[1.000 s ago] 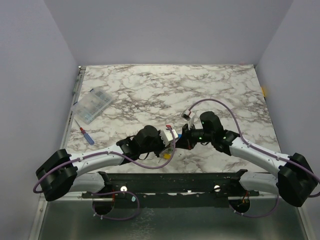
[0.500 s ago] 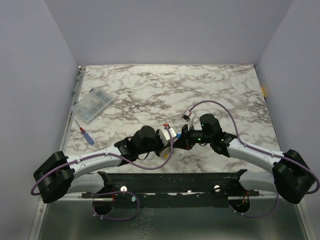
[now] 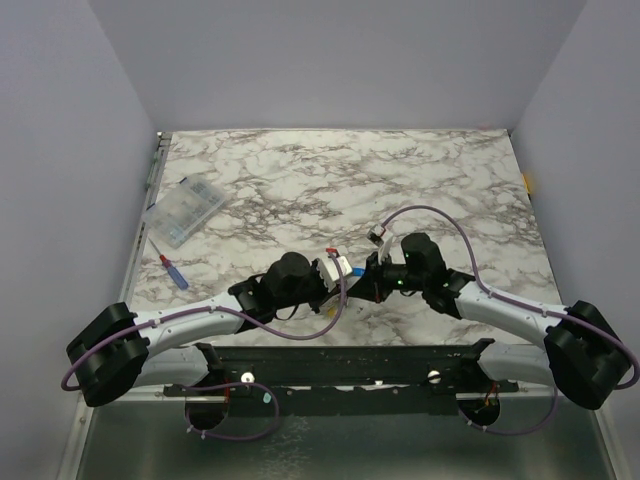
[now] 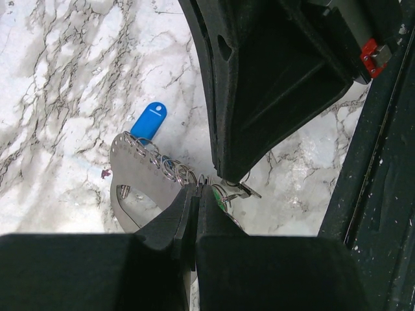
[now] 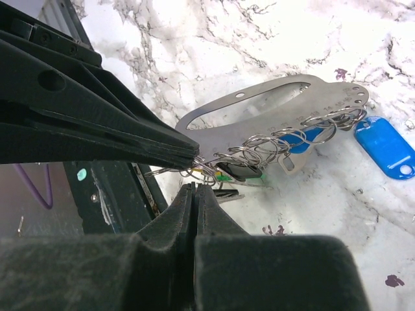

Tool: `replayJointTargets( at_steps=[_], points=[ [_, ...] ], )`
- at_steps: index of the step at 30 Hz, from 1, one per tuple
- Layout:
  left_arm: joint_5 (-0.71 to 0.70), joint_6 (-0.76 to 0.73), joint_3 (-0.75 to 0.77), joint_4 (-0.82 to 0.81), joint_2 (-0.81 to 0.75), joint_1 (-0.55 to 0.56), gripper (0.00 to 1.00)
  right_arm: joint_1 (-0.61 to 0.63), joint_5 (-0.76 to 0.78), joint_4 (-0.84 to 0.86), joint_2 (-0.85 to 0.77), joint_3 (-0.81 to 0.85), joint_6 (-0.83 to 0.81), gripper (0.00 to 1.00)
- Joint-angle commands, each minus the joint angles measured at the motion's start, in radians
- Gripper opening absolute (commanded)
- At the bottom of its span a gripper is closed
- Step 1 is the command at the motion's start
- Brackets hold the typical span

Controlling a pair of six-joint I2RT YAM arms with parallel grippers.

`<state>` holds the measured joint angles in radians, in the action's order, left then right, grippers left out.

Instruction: Put the keys on the keyring

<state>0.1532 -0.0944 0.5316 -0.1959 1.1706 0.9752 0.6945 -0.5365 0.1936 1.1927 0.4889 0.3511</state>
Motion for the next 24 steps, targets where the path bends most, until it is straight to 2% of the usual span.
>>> replayJointTargets(
  at_steps=[1,24],
  points=[
    [0.03,0.013,-0.005,-0.043,-0.014,0.004,0.0,0.005,0.024,0.048,-0.005,0.007,0.002,0.01],
    [0.029,0.014,-0.005,-0.044,-0.009,0.003,0.0,0.003,0.049,0.044,0.03,0.06,-0.026,0.01]
  ],
)
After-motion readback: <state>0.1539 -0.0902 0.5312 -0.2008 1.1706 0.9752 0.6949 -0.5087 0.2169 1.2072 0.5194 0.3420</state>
